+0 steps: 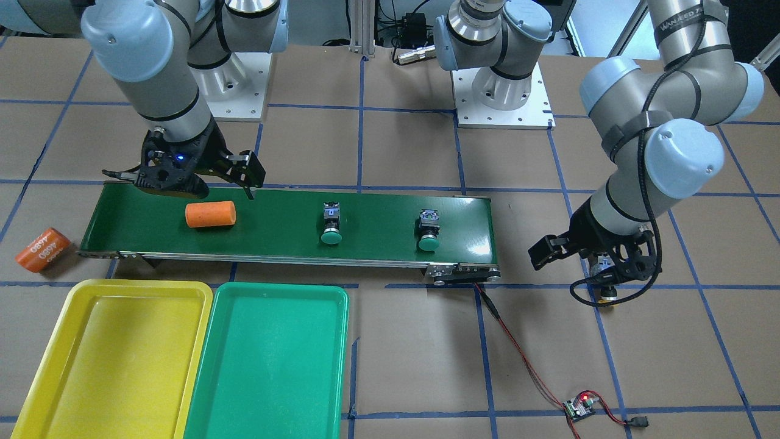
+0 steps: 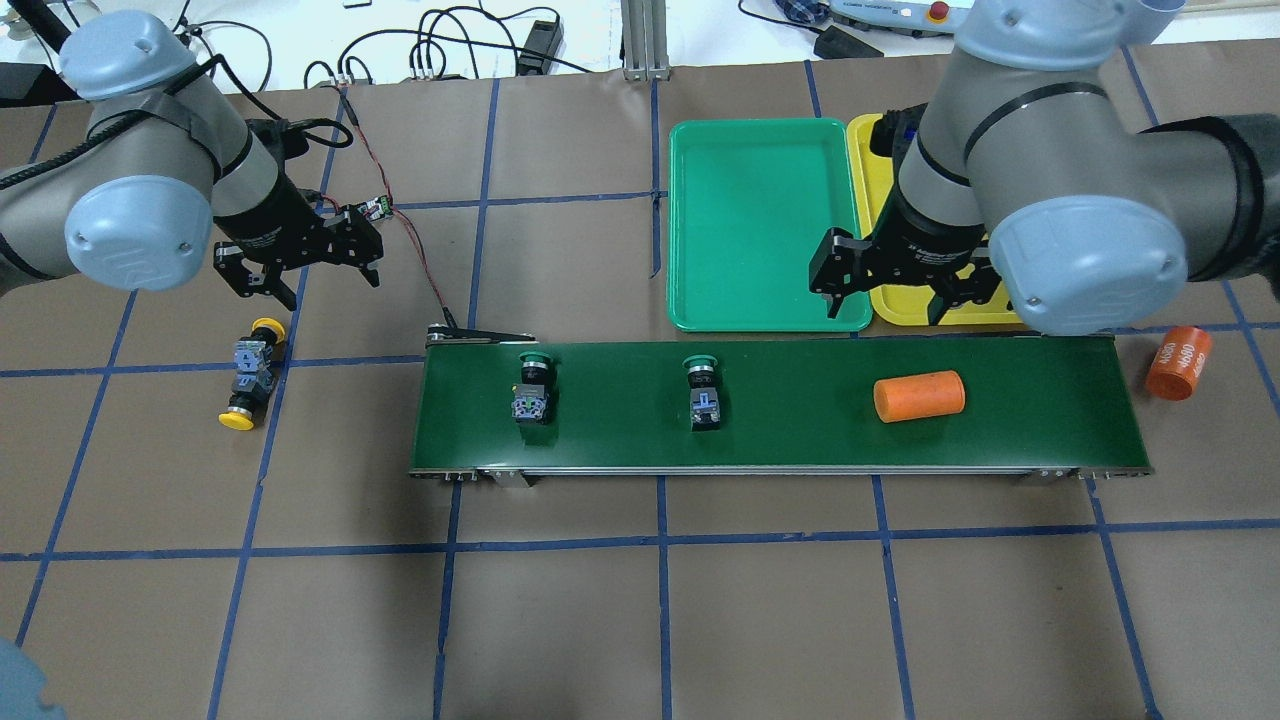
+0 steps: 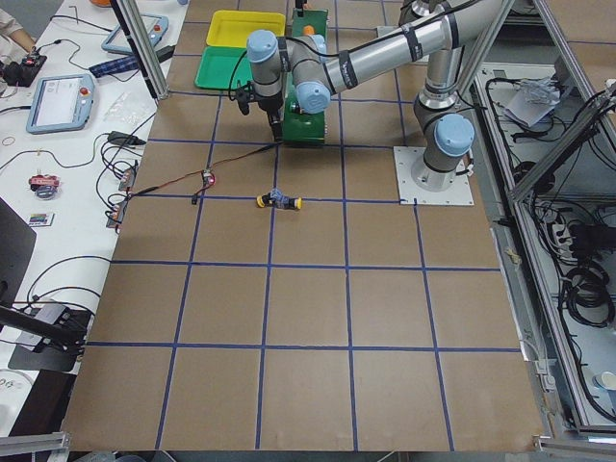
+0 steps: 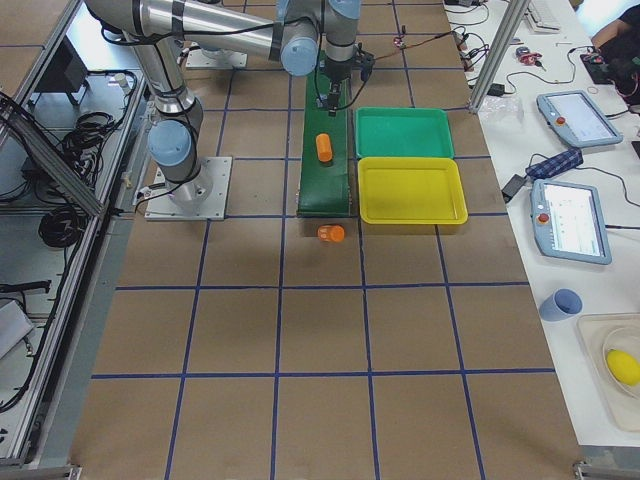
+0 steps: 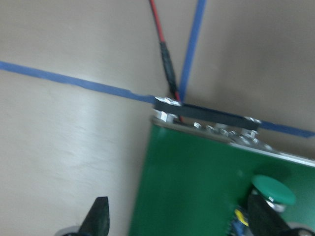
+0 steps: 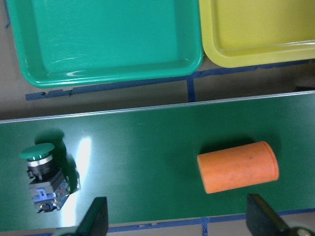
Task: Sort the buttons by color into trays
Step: 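Grasp yellow button with left gripper while right grasps green button on belt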
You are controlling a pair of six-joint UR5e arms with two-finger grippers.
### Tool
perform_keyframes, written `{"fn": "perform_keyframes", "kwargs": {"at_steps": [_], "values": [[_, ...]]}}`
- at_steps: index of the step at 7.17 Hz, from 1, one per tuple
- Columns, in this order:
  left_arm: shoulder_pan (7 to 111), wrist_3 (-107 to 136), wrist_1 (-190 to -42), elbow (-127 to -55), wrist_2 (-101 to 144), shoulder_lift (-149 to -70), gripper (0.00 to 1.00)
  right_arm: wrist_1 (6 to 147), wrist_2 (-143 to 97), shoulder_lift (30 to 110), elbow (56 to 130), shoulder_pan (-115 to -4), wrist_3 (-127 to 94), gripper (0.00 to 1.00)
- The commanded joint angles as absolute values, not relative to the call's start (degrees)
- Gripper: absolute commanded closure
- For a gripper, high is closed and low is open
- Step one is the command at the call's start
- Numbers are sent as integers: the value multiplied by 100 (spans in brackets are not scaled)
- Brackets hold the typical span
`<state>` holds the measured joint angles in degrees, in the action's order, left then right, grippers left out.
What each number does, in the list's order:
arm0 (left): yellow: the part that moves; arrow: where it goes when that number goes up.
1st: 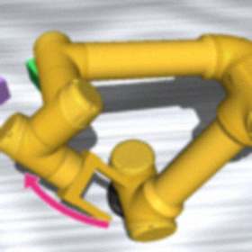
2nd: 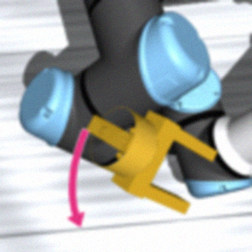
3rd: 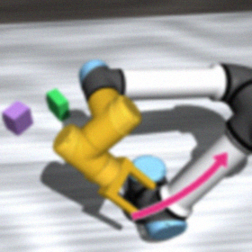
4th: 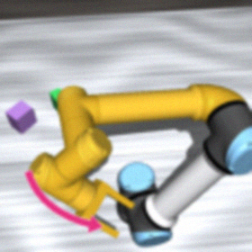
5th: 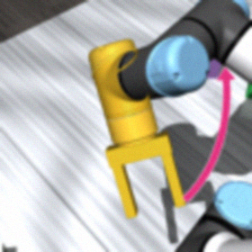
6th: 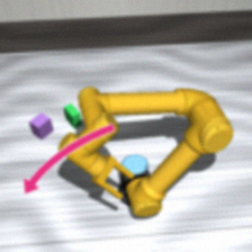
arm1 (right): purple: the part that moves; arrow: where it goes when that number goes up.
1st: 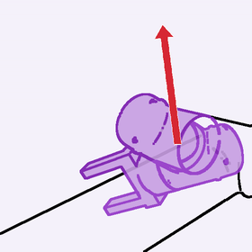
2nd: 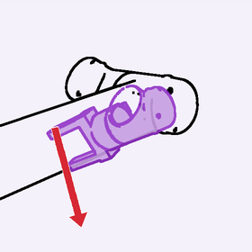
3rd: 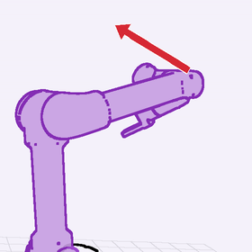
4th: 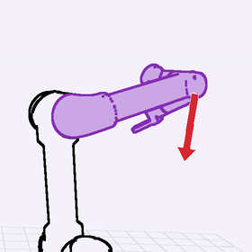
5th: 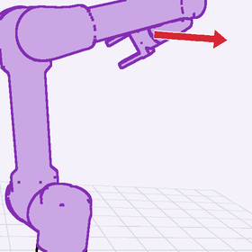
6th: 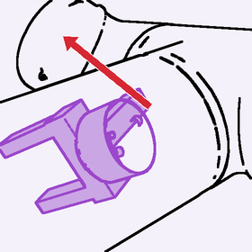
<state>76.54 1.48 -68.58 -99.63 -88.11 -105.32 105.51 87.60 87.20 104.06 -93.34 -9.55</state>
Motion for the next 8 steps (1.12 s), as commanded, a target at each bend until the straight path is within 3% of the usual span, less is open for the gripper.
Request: {"fn": "perform_keyframes", "kwargs": {"at_steps": [1, 3, 8], "values": [[6982, -262, -6820, -10019, -9225, -10801, 0, 10784, 8692, 8491, 10415, -9588, -1150, 0], [6786, -1489, -6472, -10090, -9334, -11003, 0, 11159, 8684, 8158, 10415, -10008, -1239, 0], [6645, -1960, -6108, -10186, -9756, -11583, 1, 11303, 8736, 7717, 10739, -10327, -1538, 0]]}}
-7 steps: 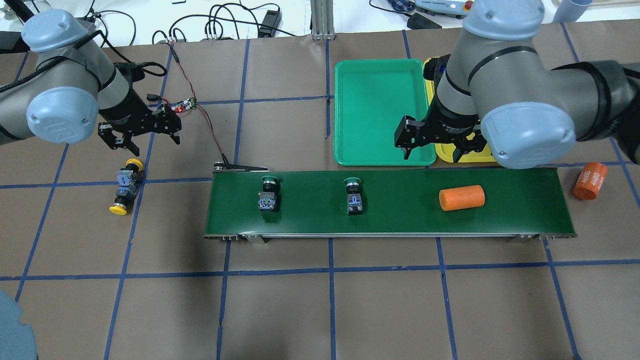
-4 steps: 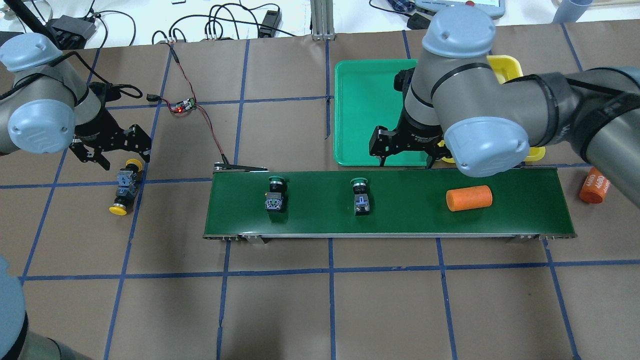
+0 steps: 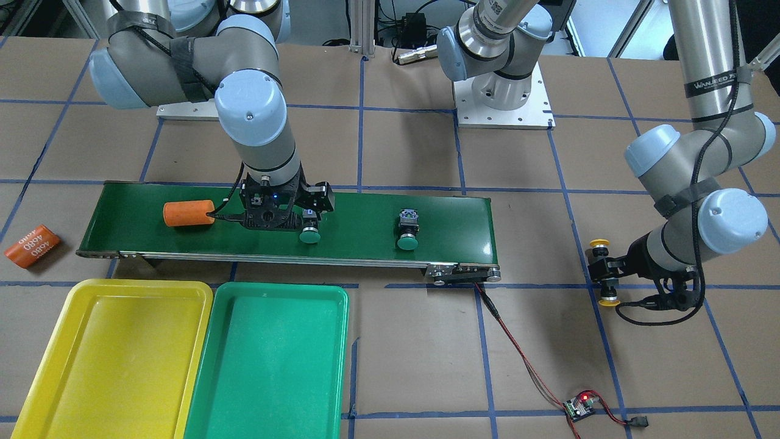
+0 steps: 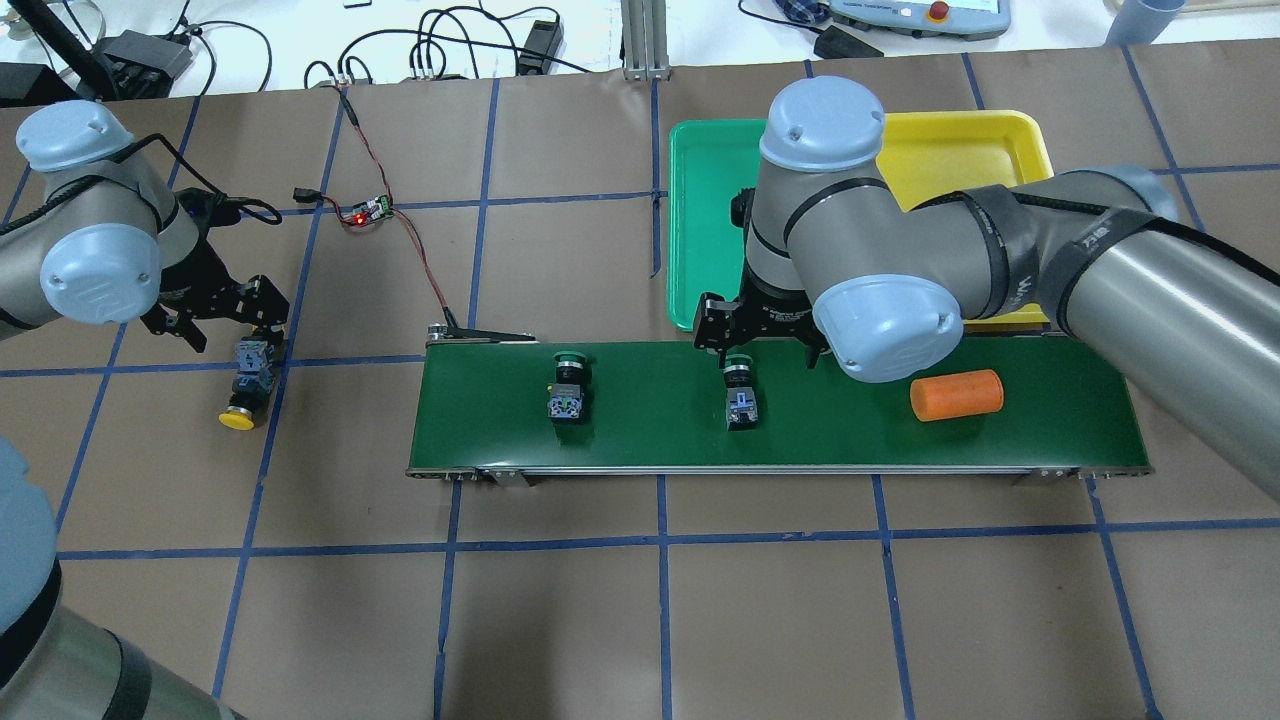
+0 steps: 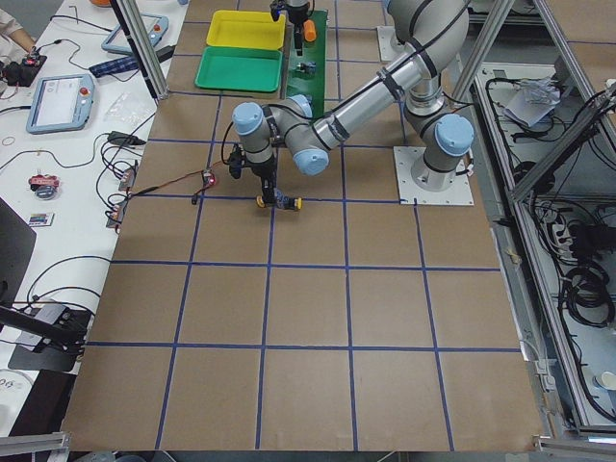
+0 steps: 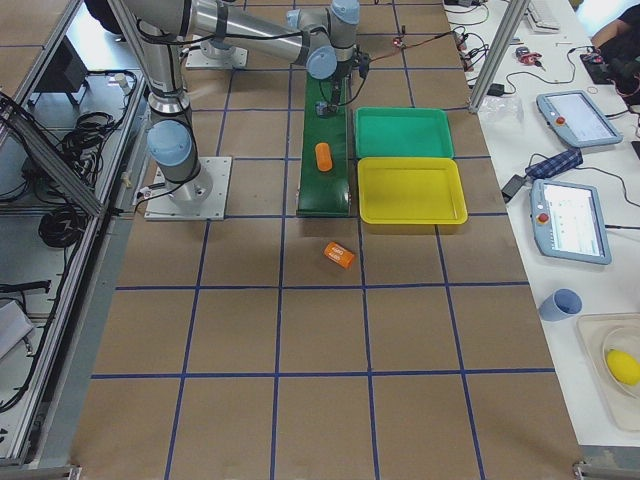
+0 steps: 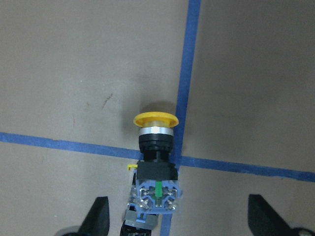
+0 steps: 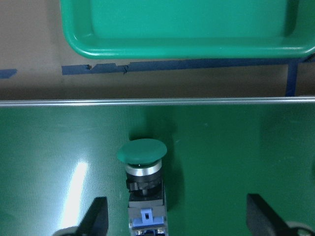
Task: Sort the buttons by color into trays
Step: 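Lift green button toward green tray while left carries yellow button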
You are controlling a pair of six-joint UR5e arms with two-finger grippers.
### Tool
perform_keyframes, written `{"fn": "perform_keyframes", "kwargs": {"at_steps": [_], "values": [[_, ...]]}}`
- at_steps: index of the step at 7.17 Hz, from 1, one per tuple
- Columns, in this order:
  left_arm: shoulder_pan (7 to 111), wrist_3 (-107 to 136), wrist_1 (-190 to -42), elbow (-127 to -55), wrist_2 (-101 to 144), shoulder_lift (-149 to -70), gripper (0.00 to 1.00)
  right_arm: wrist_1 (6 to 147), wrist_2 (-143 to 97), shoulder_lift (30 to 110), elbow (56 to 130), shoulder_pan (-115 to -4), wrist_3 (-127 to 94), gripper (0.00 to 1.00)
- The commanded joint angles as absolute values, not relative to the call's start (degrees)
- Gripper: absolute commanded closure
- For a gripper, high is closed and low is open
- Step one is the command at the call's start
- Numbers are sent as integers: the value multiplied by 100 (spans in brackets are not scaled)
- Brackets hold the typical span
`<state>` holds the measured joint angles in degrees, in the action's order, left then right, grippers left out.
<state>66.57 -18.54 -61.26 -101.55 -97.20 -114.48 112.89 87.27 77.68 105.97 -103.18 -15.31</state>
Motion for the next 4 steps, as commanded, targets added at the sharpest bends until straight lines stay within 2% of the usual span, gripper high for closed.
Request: {"fn": "perform_keyframes", "kwargs": {"at_steps": [1, 2, 3, 4], "values": [[6653, -1960, -6091, -10187, -9756, -11619, 27, 11303, 8684, 7647, 10758, -10327, -1547, 0], [6671, -1951, -6143, -10187, -9704, -11619, 65, 11303, 8692, 7577, 10767, -10327, -1529, 0], [6671, -1951, -6170, -10178, -9721, -11567, 88, 11285, 8701, 7533, 10767, -10327, -1529, 1], [6697, -1951, -6266, -10178, -9729, -11479, 100, 11216, 8719, 7550, 10758, -10310, -1503, 9]]}}
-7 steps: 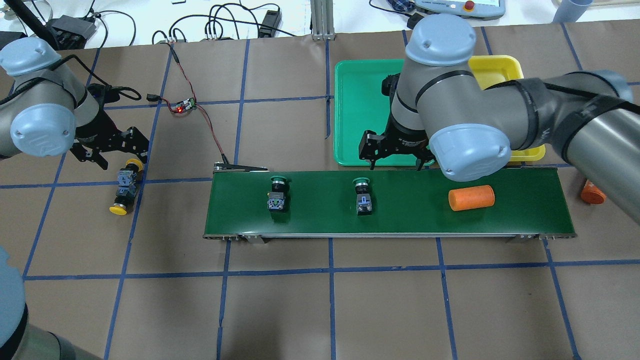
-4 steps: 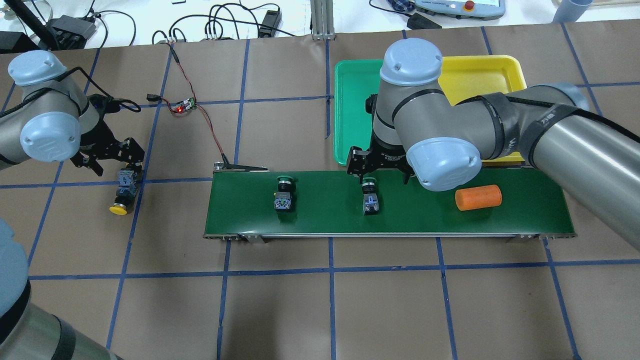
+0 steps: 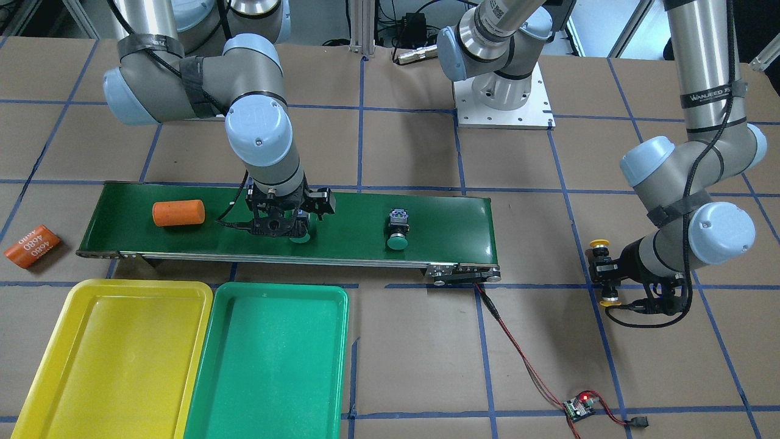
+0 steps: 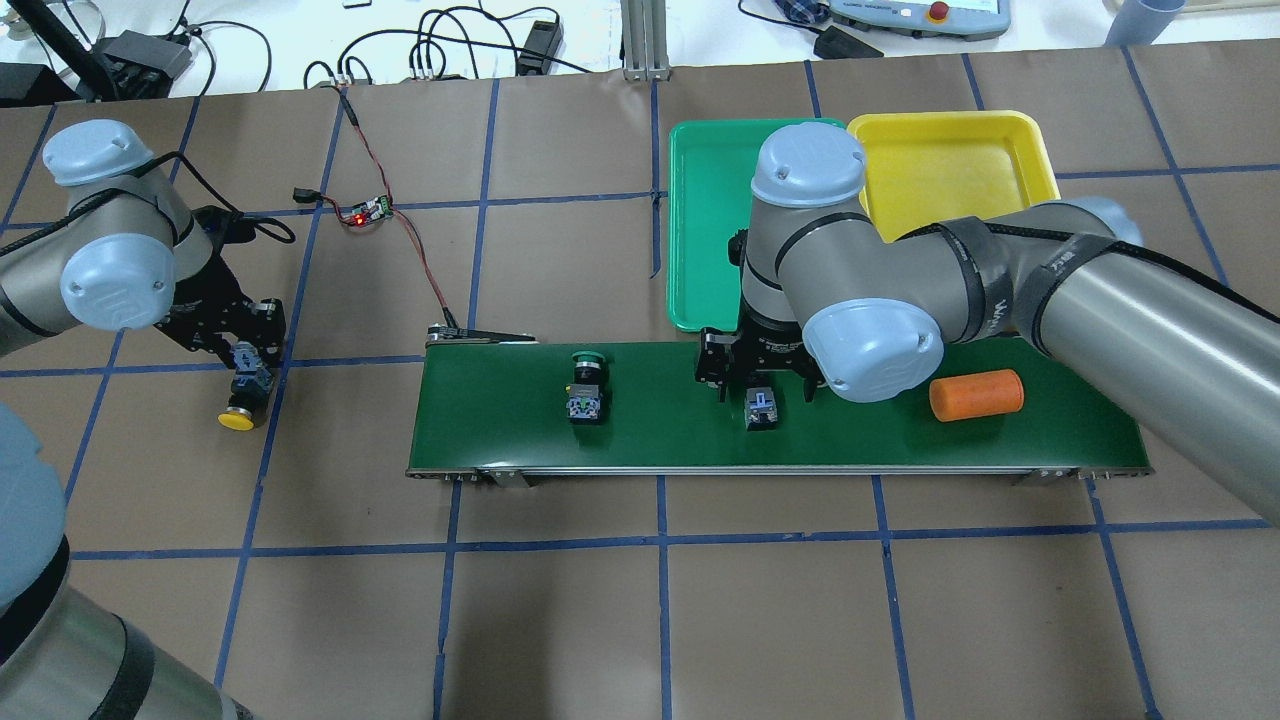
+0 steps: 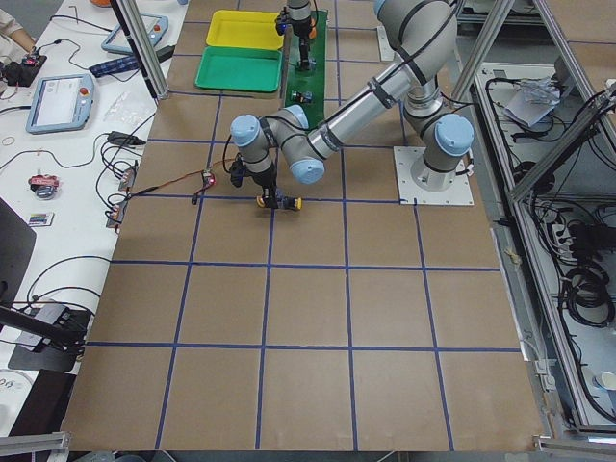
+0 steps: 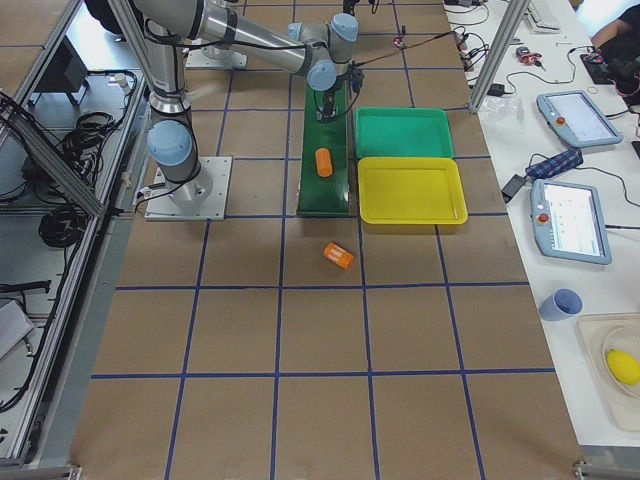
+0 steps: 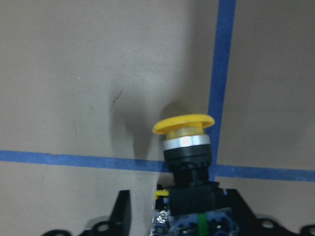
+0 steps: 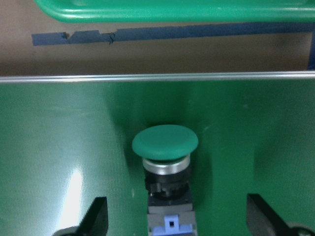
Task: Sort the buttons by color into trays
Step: 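Lift green button toward green tray while left carries yellow button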
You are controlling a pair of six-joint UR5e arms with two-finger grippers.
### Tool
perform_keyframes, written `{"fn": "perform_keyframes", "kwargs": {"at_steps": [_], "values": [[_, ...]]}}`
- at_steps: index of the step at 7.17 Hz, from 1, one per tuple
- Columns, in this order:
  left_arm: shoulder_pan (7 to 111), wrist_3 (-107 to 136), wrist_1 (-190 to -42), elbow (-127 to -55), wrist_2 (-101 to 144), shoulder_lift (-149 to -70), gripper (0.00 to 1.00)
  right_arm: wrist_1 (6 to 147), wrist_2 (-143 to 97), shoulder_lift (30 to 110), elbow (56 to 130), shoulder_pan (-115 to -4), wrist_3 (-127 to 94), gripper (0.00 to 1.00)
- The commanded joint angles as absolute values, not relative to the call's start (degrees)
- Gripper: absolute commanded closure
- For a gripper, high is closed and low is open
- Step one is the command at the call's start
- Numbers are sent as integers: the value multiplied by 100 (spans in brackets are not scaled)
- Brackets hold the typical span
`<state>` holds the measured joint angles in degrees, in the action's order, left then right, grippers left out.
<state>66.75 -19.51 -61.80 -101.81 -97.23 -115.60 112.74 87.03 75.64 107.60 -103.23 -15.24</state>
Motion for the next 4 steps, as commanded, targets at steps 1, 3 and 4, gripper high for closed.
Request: {"fn": "perform_keyframes", "kwargs": {"at_steps": [1, 3, 4], "values": [[6741, -1951, -6597, -10082, -9712, -11383, 100, 11206, 8719, 7515, 10845, -10310, -1555, 26], [6898, -1881, -7134, -9993, -9329, -10849, 100, 11206, 8762, 7532, 10951, -10292, -1556, 95], [7160, -1890, -7267, -10132, -9038, -10463, 100, 10962, 8763, 7602, 10916, -10257, -1556, 100]]}}
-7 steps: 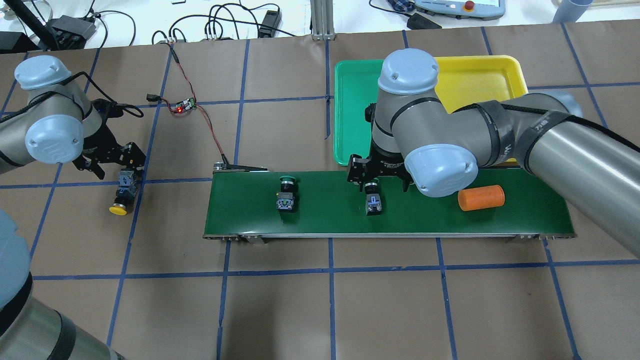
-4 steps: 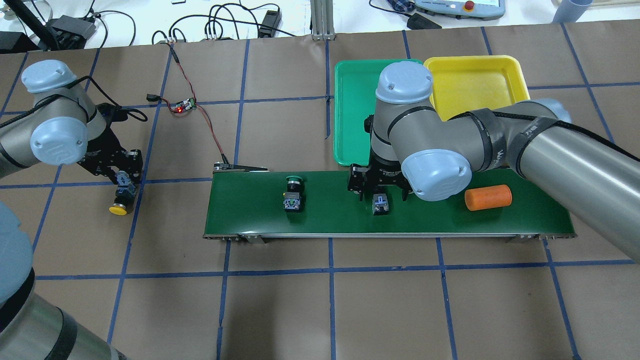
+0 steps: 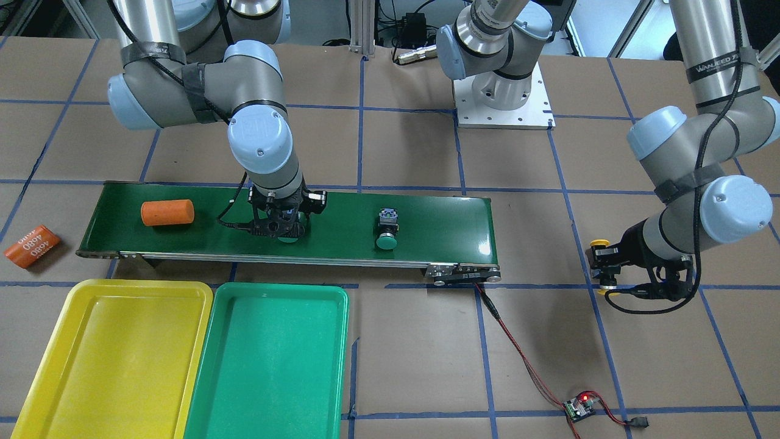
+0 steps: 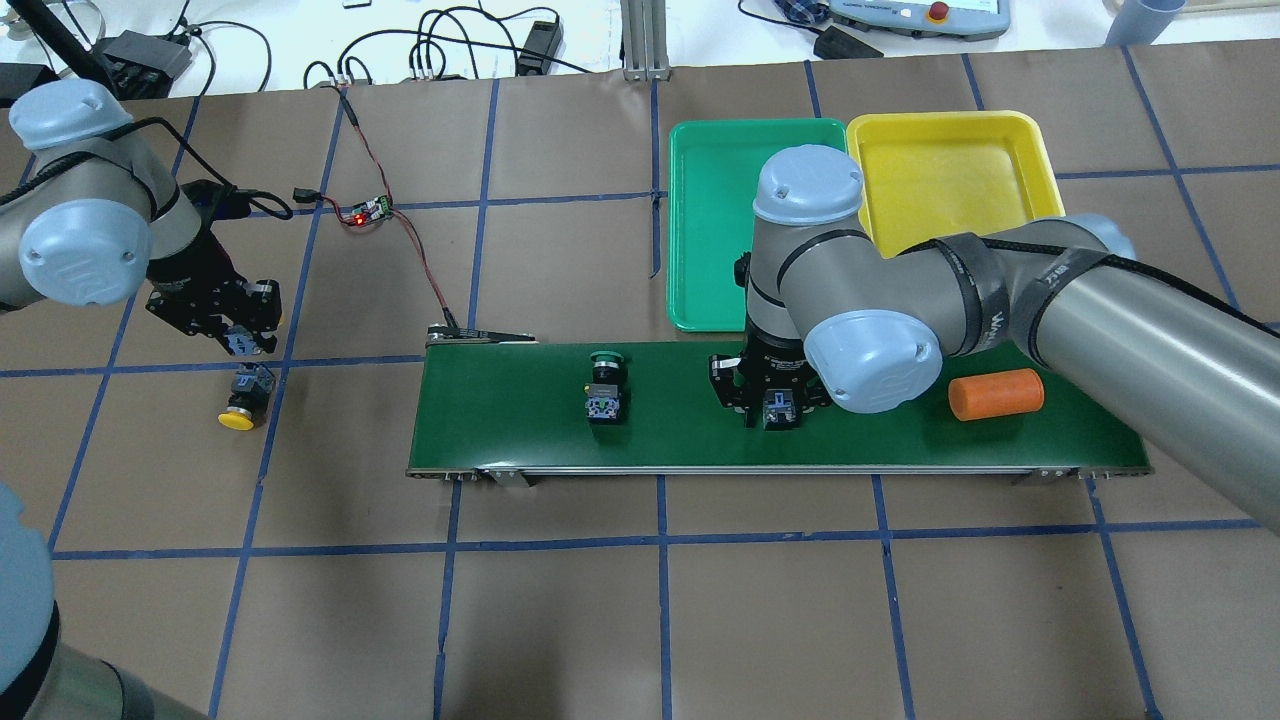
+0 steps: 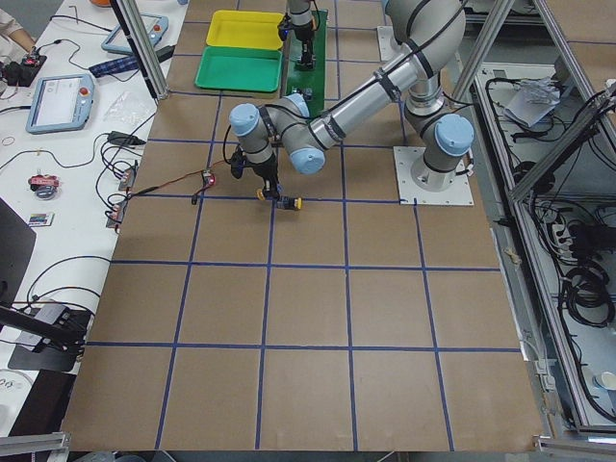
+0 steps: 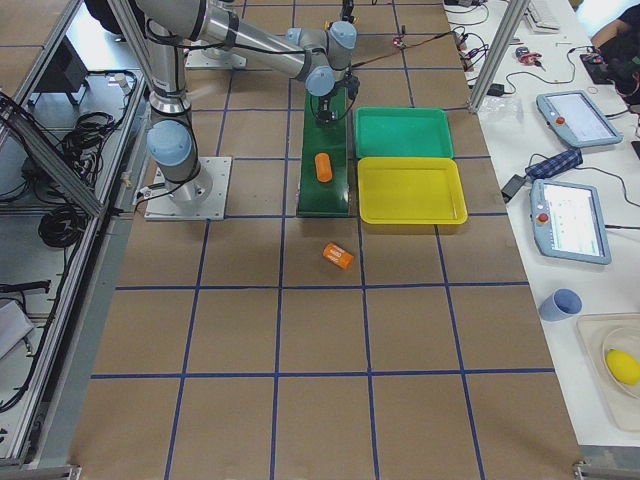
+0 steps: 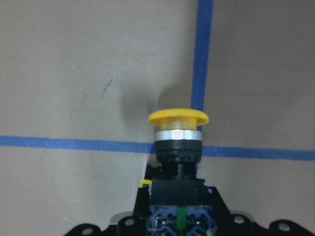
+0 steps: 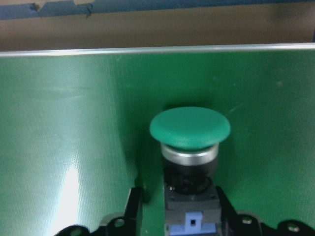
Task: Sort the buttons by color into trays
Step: 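Lift green button toward green tray while left carries yellow button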
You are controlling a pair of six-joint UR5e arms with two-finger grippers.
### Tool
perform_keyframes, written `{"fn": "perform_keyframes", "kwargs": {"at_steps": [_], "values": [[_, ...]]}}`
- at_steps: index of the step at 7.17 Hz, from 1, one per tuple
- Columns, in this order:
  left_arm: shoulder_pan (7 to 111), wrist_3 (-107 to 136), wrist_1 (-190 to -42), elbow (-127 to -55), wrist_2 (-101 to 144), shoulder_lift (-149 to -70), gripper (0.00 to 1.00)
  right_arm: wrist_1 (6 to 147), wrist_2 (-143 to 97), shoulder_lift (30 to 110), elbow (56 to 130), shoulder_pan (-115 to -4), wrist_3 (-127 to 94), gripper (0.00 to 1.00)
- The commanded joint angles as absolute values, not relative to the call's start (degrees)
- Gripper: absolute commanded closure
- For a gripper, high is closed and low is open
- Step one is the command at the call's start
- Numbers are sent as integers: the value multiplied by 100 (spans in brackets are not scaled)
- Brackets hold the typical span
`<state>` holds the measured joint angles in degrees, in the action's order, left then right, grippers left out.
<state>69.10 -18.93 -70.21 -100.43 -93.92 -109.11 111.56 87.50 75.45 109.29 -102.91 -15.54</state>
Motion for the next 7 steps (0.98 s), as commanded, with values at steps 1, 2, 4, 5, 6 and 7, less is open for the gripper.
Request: {"fn": "perform_keyframes", "kwargs": {"at_steps": [1, 2, 4, 5, 6, 7], "values": [[7572, -1881, -7269, -10395, -8974, -10094, 100, 10812, 8780, 7663, 10812, -10222, -1556, 100], [7872, -1863, -7225, -10841, -8948, -9672, 100, 10819, 8798, 7829, 10602, -10196, -1556, 100], [8172, -1488, -6405, -11677, -8651, -9247, 100, 10959, 8781, 7823, 10154, -9916, -1459, 100], [8417, -1346, -5929, -11907, -8535, -9255, 100, 11360, 8789, 7692, 10056, -9714, -1198, 100], [8742, -866, -5576, -11944, -8543, -9377, 100, 11930, 8928, 7342, 10046, -9616, -795, 100], [8963, -661, -5337, -11979, -8534, -9465, 100, 12745, 8999, 6834, 10011, -9589, -774, 100]]}}
